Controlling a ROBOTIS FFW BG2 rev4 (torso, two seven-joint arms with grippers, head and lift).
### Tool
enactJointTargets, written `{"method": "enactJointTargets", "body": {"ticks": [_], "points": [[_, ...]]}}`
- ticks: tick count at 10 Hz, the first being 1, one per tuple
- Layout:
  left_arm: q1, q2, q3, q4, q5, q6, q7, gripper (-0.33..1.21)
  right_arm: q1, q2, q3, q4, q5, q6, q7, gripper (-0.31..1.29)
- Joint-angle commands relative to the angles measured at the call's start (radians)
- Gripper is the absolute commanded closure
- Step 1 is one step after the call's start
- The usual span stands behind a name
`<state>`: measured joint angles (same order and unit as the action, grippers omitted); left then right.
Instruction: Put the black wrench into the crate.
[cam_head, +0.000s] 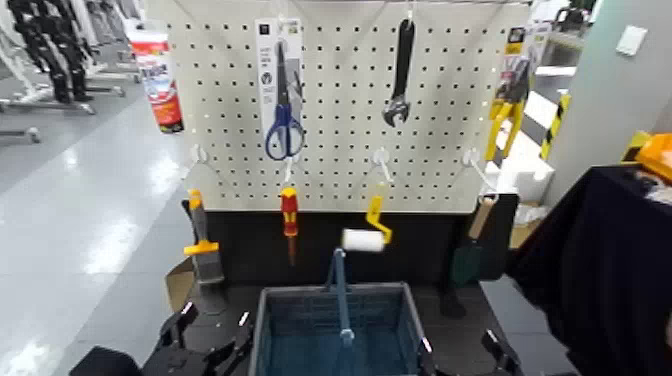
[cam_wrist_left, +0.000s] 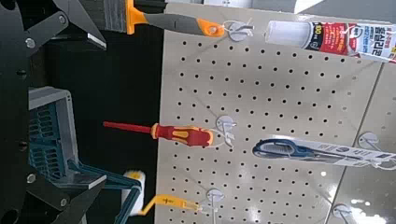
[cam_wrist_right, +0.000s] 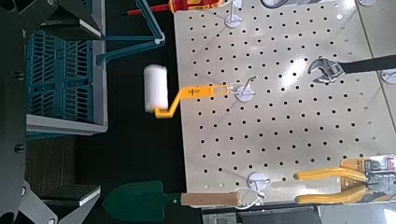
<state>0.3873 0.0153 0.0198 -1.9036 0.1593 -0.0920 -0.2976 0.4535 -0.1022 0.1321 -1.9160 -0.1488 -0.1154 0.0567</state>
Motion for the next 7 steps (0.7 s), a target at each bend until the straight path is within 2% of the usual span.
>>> {"method": "enactJointTargets", "body": {"ticks": [1, 7], "points": [[-0.005, 0.003, 0.0, 0.0, 0.0, 0.006, -0.003, 0.28, -0.003, -0.001, -0.005, 0.003, 0.0, -0.001, 0.0, 0.14], [-0.01, 0.003, 0.003, 0.002, 0.0, 0.017, -0.006, 0.28, -0.012, -0.002, -0.019, 0.003, 0.003, -0.006, 0.005, 0.14]]}}
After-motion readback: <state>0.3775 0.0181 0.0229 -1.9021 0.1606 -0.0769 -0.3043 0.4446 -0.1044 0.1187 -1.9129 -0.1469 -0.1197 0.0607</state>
